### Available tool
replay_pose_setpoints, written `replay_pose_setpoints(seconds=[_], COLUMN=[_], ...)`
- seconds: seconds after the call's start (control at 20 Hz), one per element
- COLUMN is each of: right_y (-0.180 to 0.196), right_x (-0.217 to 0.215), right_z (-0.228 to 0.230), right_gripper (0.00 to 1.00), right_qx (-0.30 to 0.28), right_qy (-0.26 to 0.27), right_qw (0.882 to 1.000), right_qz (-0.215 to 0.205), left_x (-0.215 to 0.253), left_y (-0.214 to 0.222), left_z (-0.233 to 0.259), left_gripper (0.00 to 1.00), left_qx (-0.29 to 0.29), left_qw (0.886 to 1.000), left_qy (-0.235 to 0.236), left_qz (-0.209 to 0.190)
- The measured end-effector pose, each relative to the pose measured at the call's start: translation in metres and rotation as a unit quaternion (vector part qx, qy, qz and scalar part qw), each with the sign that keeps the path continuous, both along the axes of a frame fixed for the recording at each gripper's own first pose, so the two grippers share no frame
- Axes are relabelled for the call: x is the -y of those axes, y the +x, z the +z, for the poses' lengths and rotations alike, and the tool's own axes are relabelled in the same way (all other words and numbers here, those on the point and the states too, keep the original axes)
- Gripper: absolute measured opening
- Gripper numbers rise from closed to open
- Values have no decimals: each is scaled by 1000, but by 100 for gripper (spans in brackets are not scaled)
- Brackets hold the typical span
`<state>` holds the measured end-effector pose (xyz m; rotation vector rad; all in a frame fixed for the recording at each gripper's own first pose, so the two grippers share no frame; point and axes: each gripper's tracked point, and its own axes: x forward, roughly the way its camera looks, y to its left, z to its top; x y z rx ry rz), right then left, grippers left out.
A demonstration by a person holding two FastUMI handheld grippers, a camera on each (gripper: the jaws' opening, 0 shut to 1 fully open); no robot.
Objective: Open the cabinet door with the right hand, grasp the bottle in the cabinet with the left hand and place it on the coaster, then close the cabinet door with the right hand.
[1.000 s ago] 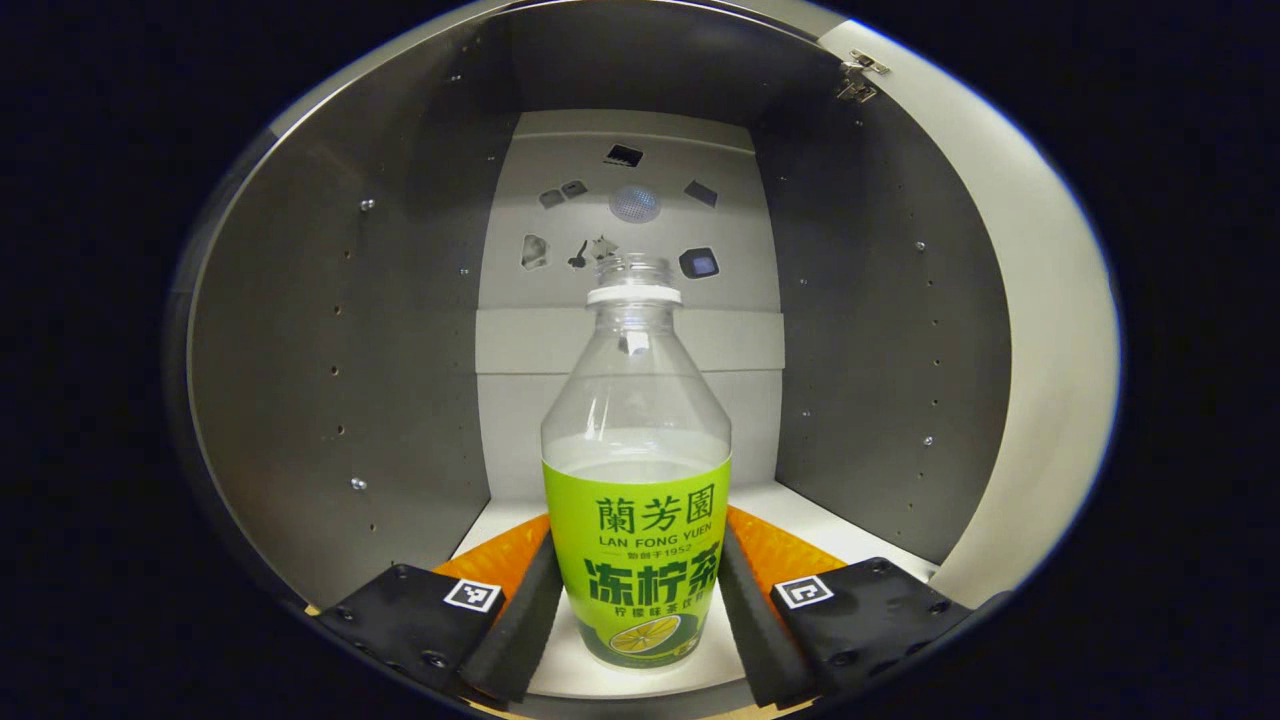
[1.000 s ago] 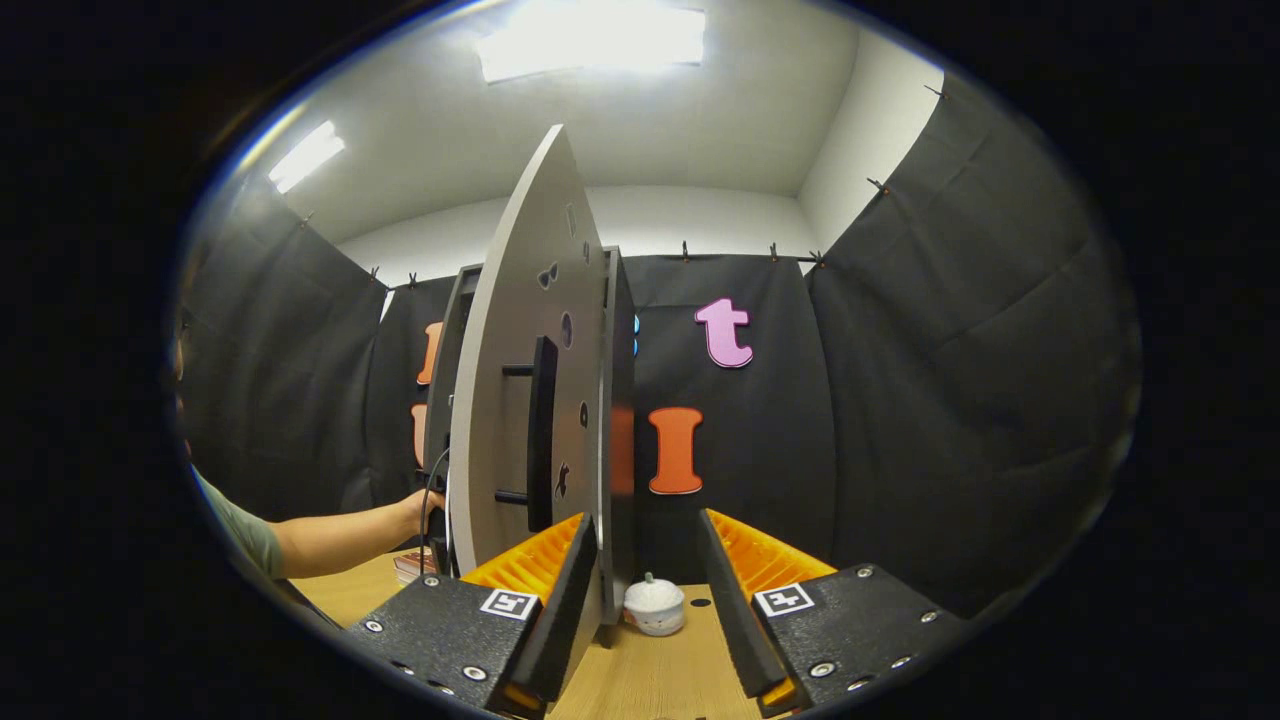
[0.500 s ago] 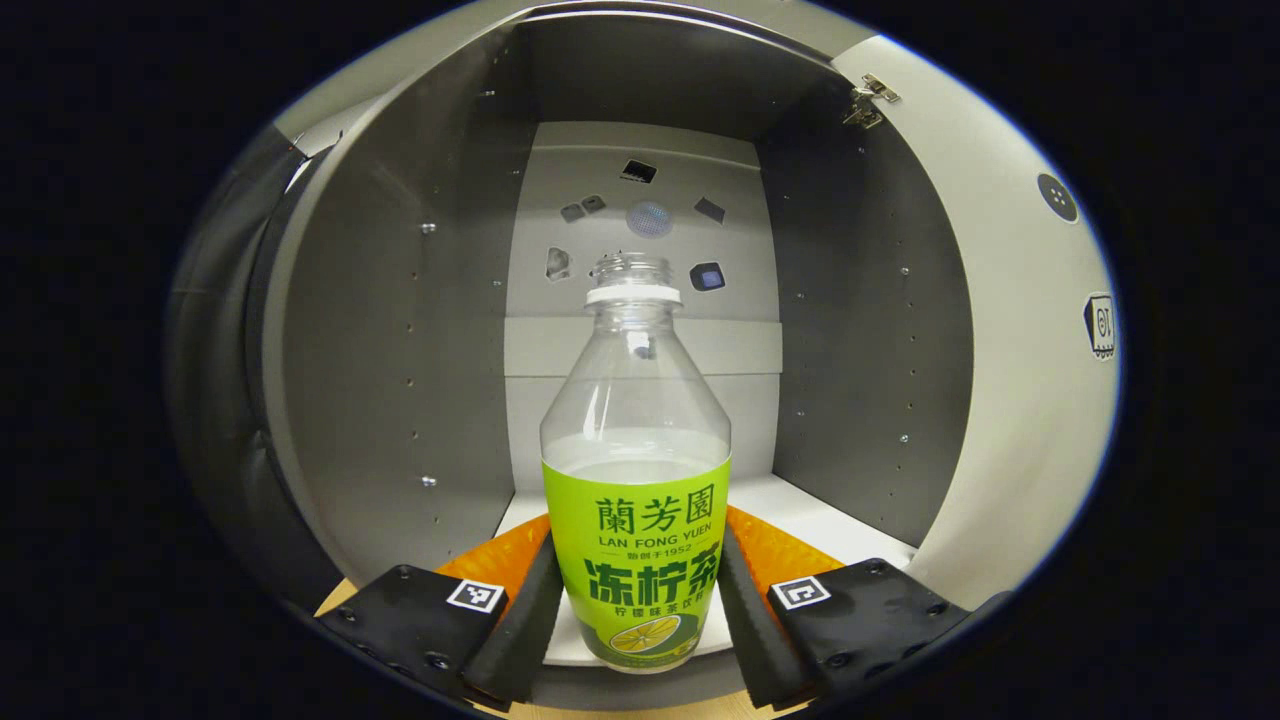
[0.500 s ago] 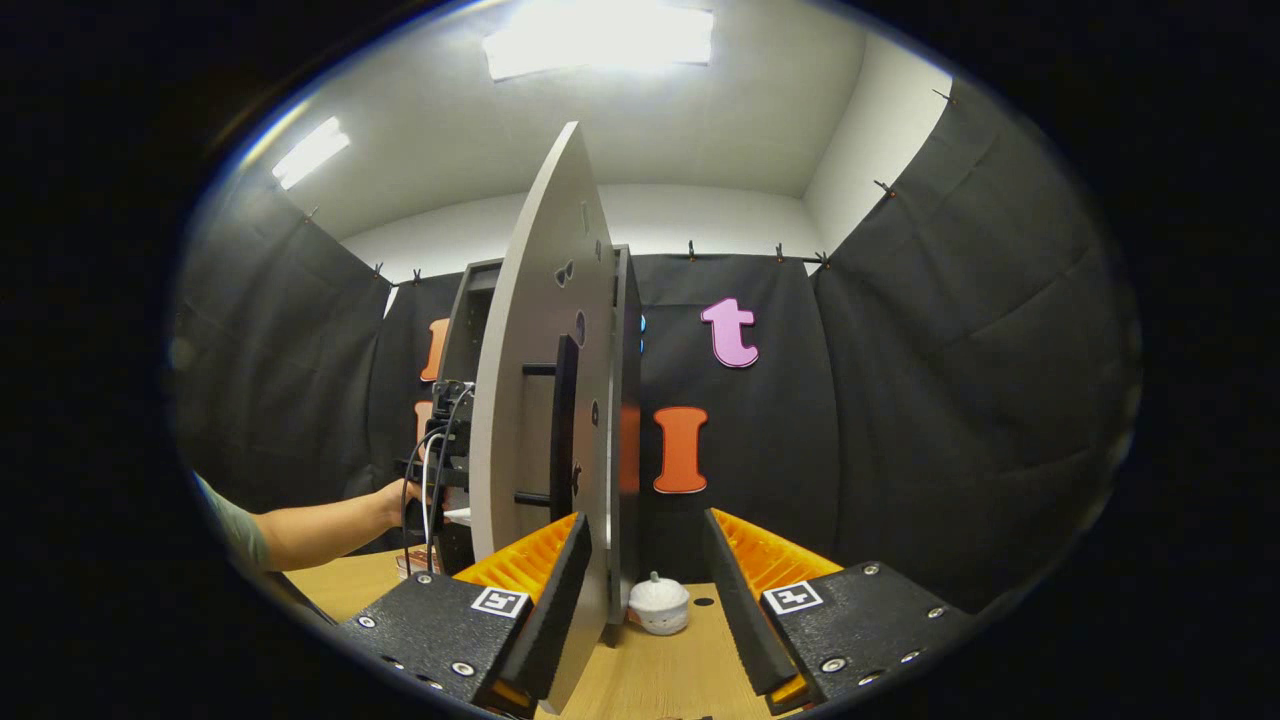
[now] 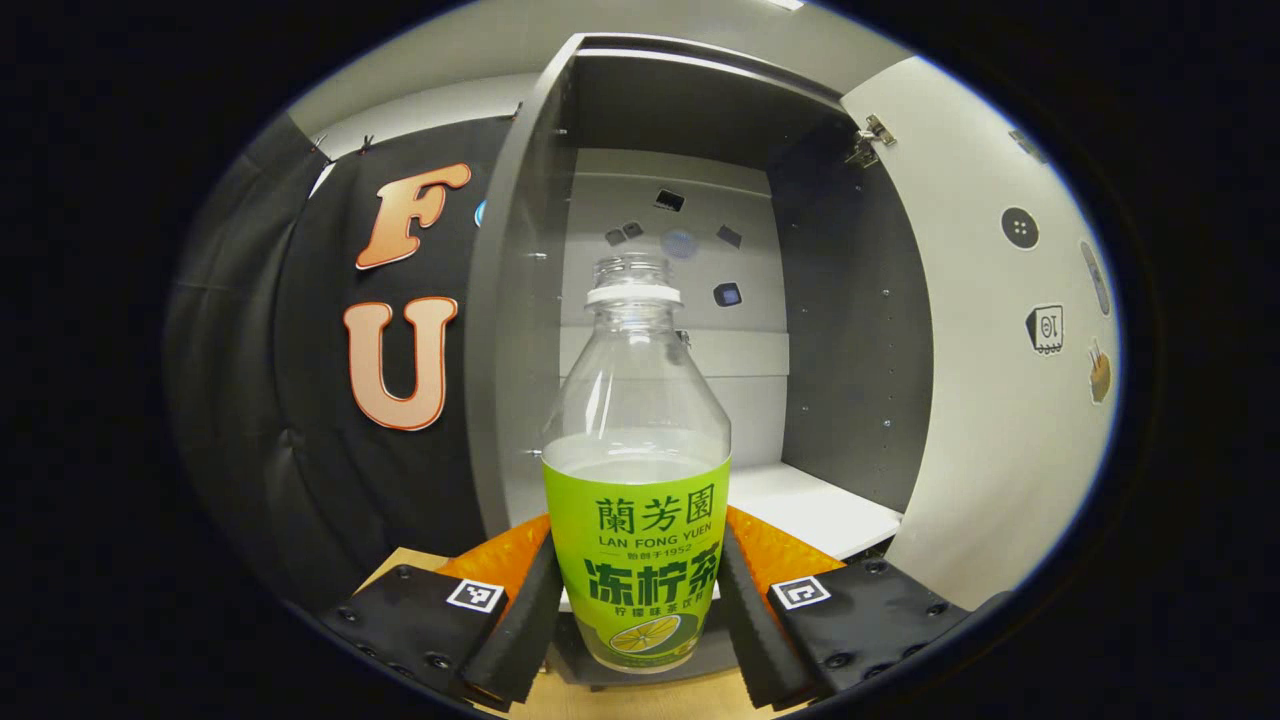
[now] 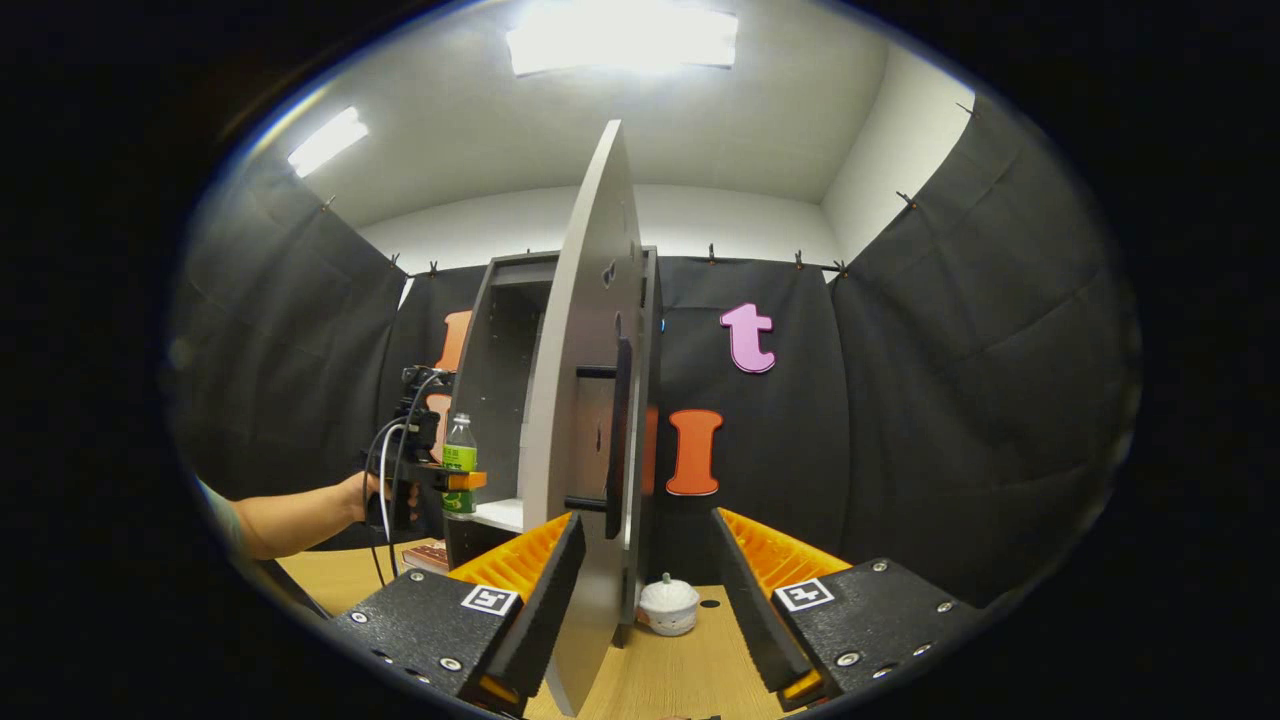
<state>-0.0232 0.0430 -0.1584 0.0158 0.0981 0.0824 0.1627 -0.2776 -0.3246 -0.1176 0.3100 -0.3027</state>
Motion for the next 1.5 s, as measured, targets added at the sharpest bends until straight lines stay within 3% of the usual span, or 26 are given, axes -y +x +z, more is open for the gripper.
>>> replay_pose_setpoints(seconds=[0.8,1.5], right_y=[-1,-5], right_x=[-13,-25], right_z=[-8,-29], right_gripper=[82,83], right_qx=[-14,-52], right_qy=[6,25], right_qw=[1000,997], right_qz=[20,44], left_x=[-118,-131], left_y=[-84,-142], left_z=[-4,-61], left_gripper=[82,83], left_qx=[30,31], left_qw=[999,999], left_qy=[11,30], left_qz=[36,18])
